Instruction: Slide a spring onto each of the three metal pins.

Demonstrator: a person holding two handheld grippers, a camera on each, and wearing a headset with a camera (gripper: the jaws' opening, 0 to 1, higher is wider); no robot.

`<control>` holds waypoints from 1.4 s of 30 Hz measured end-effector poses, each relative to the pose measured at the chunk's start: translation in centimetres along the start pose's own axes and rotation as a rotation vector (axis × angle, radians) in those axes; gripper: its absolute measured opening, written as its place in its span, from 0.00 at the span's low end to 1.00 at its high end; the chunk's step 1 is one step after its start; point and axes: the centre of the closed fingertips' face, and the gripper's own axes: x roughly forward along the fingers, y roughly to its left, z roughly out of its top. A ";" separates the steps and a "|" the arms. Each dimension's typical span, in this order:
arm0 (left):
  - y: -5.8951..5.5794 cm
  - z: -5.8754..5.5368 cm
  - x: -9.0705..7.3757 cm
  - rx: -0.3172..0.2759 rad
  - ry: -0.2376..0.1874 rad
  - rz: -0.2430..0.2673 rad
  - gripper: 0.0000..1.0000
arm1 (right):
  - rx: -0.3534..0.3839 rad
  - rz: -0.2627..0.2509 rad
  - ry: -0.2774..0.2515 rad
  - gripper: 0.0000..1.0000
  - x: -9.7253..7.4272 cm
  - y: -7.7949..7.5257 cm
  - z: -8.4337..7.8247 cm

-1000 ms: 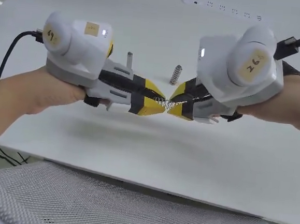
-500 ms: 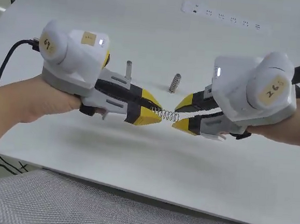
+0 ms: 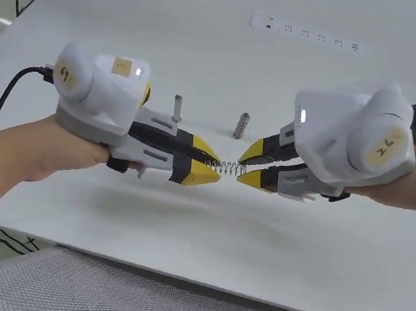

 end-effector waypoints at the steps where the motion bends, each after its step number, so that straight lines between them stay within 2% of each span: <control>1: 0.0 -0.1 0.0 0.002 0.003 0.002 0.08 | -0.008 0.000 -0.002 0.12 -0.1 0.0 0.1; 5: 0.0 -0.3 0.1 -0.003 0.010 0.002 0.08 | -0.042 -0.002 -0.023 0.12 -0.5 -0.1 0.9; 7: -0.2 -0.5 0.1 0.000 0.014 -0.003 0.08 | -0.040 -0.012 -0.060 0.12 -0.7 -0.3 1.7; 11: 0.0 -0.5 0.1 0.006 0.018 0.003 0.08 | -0.059 -0.008 -0.080 0.12 -0.8 -0.2 2.3; 14: 0.0 -0.5 0.1 0.007 0.020 0.003 0.08 | -0.032 -0.018 -0.137 0.12 -1.0 -0.4 3.4; 21: -0.2 -0.4 0.4 0.012 0.019 -0.003 0.08 | -0.002 -0.033 -0.215 0.12 -0.8 -0.6 5.1; 34: -0.4 -0.1 0.5 0.026 0.016 -0.007 0.08 | 0.072 -0.084 -0.311 0.12 -0.6 -1.2 6.0; 42: -0.3 -0.1 0.3 0.006 0.003 0.000 0.09 | 0.035 -0.105 -0.320 0.12 -0.7 -1.2 6.1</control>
